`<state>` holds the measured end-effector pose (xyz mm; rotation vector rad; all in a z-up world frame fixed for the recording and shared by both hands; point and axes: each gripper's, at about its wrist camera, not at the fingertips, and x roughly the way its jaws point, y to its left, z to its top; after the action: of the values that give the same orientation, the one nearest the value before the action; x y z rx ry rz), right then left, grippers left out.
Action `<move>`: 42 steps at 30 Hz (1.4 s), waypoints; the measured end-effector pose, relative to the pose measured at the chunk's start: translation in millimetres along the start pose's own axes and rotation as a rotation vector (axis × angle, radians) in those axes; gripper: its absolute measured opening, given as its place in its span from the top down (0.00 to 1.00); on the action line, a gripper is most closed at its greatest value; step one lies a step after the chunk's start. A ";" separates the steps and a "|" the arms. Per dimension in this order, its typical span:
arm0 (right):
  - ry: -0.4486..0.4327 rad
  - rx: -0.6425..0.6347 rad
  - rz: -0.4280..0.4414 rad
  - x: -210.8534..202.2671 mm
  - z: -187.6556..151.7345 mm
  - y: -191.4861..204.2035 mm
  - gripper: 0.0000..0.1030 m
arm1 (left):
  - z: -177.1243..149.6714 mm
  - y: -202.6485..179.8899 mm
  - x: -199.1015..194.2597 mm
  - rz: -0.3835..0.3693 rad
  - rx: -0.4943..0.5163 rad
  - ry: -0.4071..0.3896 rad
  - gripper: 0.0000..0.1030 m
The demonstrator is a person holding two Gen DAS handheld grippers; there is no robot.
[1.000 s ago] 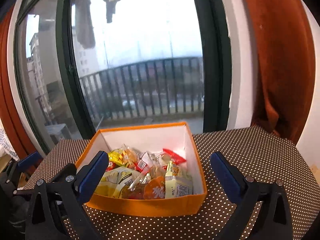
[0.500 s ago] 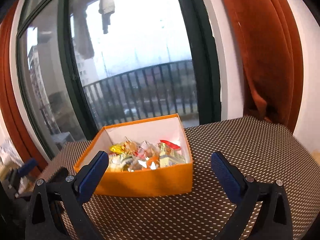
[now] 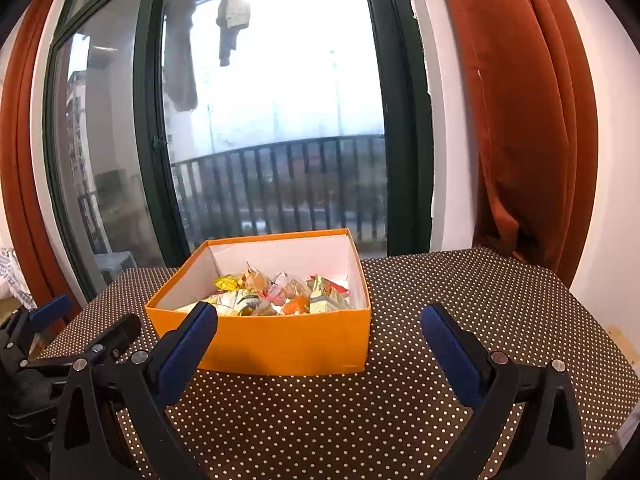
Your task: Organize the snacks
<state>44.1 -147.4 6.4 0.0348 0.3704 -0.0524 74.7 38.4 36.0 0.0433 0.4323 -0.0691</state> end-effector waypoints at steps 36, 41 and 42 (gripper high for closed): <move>0.007 -0.011 0.008 -9.0 -5.5 2.8 0.00 | -6.9 -7.7 -11.2 -0.013 -0.018 0.005 0.00; 0.014 -0.005 0.004 -8.0 -6.3 2.4 0.00 | -6.7 -9.1 -10.4 -0.013 -0.012 0.001 0.00; 0.015 -0.002 0.003 -7.9 -6.6 2.1 0.00 | -6.8 -9.1 -10.6 -0.014 -0.012 -0.001 0.00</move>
<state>34.5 -144.6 3.2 0.0333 0.3852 -0.0491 61.6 30.3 34.1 0.0287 0.4321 -0.0807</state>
